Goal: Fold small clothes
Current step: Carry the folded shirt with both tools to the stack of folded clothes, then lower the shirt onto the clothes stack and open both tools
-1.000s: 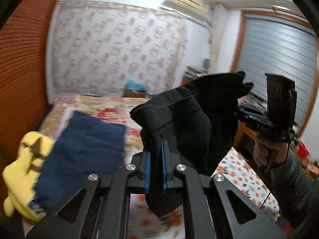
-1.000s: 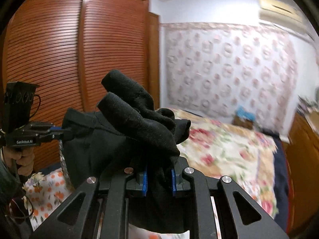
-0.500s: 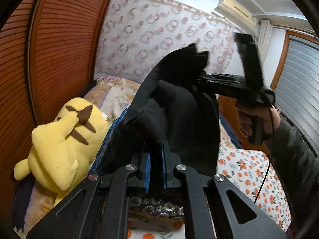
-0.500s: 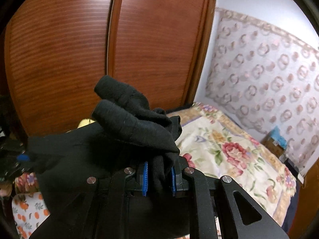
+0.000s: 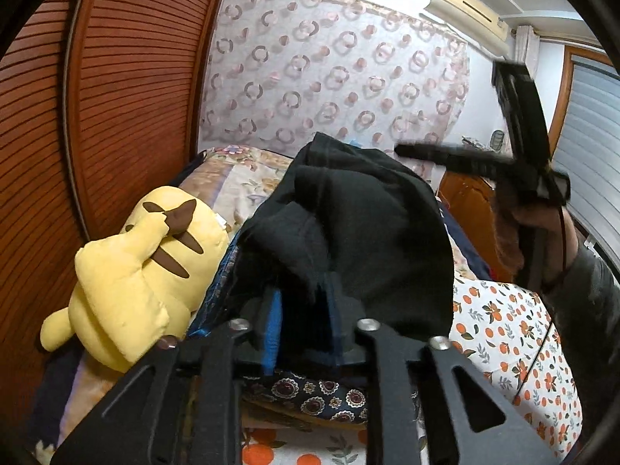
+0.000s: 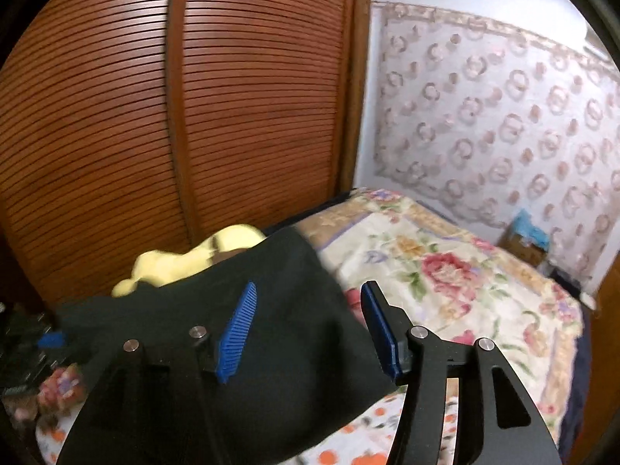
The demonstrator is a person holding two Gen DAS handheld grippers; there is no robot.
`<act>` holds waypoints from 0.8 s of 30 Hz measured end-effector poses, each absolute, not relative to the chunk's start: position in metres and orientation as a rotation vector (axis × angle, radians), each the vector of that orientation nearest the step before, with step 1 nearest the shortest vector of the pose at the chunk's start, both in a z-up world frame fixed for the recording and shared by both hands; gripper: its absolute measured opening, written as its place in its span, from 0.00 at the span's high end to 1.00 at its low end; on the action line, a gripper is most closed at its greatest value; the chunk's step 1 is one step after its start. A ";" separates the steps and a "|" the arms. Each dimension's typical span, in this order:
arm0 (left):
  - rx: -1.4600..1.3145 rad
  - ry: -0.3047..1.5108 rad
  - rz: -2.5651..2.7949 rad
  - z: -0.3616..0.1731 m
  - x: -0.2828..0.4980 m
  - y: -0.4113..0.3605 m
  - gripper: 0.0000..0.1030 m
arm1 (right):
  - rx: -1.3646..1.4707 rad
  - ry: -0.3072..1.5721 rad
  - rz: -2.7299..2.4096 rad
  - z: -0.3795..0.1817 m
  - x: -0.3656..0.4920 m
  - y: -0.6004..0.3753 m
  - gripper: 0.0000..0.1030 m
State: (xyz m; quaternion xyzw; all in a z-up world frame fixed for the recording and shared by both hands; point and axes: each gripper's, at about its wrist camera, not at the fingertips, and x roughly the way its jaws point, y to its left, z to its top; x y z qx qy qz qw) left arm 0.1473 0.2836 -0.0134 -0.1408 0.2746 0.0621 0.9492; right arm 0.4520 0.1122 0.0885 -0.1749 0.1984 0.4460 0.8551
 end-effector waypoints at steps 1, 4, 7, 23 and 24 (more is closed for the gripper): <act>-0.286 0.556 0.125 -0.012 0.146 0.284 0.61 | -0.366 0.436 0.957 0.080 0.453 0.106 0.43; -0.266 0.553 0.119 -0.008 0.142 0.281 0.31 | -0.387 0.474 0.960 0.062 0.463 0.105 0.43; -0.229 0.535 0.141 -0.001 0.132 0.276 0.08 | -0.356 0.511 0.938 0.049 0.482 0.112 0.43; -0.138 0.514 0.124 0.013 0.103 0.239 0.07 | -0.274 0.424 0.866 0.058 0.360 0.051 0.37; -0.133 0.515 0.119 0.013 0.102 0.234 0.07 | -0.269 0.419 0.861 0.057 0.350 0.044 0.37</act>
